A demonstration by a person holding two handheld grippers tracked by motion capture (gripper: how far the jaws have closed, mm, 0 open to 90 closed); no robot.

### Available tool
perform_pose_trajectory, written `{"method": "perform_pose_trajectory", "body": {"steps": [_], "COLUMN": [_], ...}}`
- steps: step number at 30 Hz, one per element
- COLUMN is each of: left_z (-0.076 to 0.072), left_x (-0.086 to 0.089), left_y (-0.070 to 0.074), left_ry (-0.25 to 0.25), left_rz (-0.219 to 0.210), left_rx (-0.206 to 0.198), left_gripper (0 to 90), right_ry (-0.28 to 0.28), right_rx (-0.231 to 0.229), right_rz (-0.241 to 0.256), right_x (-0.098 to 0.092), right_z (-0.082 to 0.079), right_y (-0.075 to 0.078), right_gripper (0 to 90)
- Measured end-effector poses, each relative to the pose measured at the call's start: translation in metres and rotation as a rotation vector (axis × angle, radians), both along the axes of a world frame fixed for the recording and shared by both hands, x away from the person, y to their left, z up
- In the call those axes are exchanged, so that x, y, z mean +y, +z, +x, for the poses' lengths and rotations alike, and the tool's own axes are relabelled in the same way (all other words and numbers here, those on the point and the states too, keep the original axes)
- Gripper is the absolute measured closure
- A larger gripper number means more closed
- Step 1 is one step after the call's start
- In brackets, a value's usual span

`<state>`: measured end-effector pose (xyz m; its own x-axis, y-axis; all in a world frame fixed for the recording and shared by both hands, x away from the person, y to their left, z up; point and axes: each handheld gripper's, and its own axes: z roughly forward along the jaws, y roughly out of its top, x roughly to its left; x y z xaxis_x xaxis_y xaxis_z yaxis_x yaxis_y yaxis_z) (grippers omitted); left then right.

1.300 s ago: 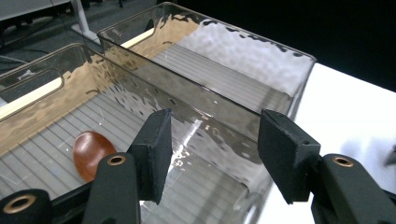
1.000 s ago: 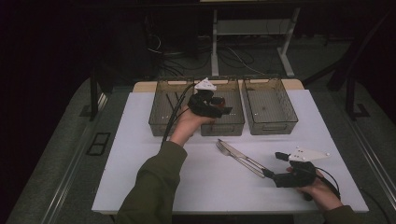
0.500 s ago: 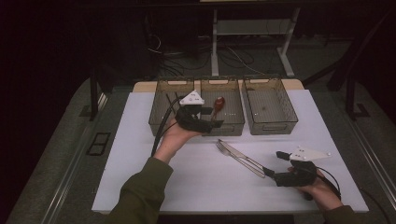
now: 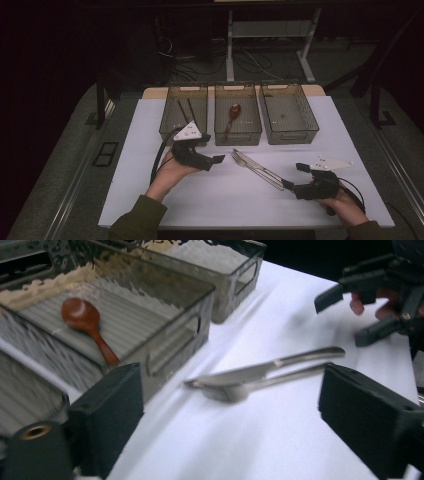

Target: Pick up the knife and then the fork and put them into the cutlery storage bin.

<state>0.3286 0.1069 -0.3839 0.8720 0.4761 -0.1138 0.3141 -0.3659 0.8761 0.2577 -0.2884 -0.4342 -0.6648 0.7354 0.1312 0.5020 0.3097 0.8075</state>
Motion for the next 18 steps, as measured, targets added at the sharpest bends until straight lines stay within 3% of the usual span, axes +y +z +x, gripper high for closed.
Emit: {"method": "perform_pose_trajectory", "body": {"steps": [5,7,11,18], "left_z": [-0.015,-0.020,-0.030,-0.046], "left_x": [0.015,0.021,0.032,0.047], "left_y": [-0.014,-0.019,-0.032,-0.044], "left_ry": [0.009,0.009,0.018,0.051], "left_rz": [0.004,0.002,0.011,0.040], "left_rx": [0.011,0.018,0.028,0.031], "left_gripper": [0.0,0.0,0.0,0.0], "right_ry": [0.020,0.021,0.083,0.086], "right_rx": [0.023,0.017,0.027,0.025], "right_rz": [-0.017,-0.012,0.028,-0.005], "right_x": [0.000,0.000,-0.005,-0.004], "right_z": [0.001,0.001,0.000,-0.001], "right_y": [0.000,0.001,0.004,0.005], "right_gripper": [15.9,15.8,11.1,11.1]}}
